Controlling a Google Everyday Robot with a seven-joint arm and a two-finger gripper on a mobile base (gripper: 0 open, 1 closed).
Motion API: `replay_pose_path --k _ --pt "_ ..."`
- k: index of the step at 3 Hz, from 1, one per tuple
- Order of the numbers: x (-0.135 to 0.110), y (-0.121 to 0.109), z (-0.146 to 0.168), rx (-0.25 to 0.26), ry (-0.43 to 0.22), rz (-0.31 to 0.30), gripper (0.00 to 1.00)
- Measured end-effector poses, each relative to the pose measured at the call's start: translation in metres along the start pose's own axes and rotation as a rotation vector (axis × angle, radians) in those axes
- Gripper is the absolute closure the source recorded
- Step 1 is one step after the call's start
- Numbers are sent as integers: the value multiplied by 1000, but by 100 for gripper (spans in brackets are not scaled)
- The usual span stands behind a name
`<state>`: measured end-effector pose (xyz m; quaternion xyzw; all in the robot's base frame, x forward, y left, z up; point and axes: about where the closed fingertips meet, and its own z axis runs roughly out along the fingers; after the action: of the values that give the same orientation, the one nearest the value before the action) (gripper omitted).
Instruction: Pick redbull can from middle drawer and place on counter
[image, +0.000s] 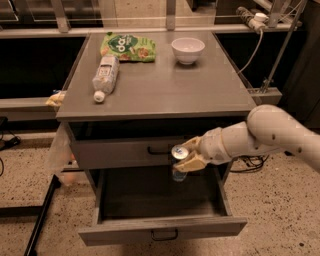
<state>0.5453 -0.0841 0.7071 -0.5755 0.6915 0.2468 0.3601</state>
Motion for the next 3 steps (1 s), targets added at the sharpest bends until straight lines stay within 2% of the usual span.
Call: replay_pose_path --k 1,2,3 --pt "-54 -12 -47 31 -5 -16 100" --pt "-126 -31 -104 99 100 -50 100" --pt "-213 -45 -160 203 229 -107 100"
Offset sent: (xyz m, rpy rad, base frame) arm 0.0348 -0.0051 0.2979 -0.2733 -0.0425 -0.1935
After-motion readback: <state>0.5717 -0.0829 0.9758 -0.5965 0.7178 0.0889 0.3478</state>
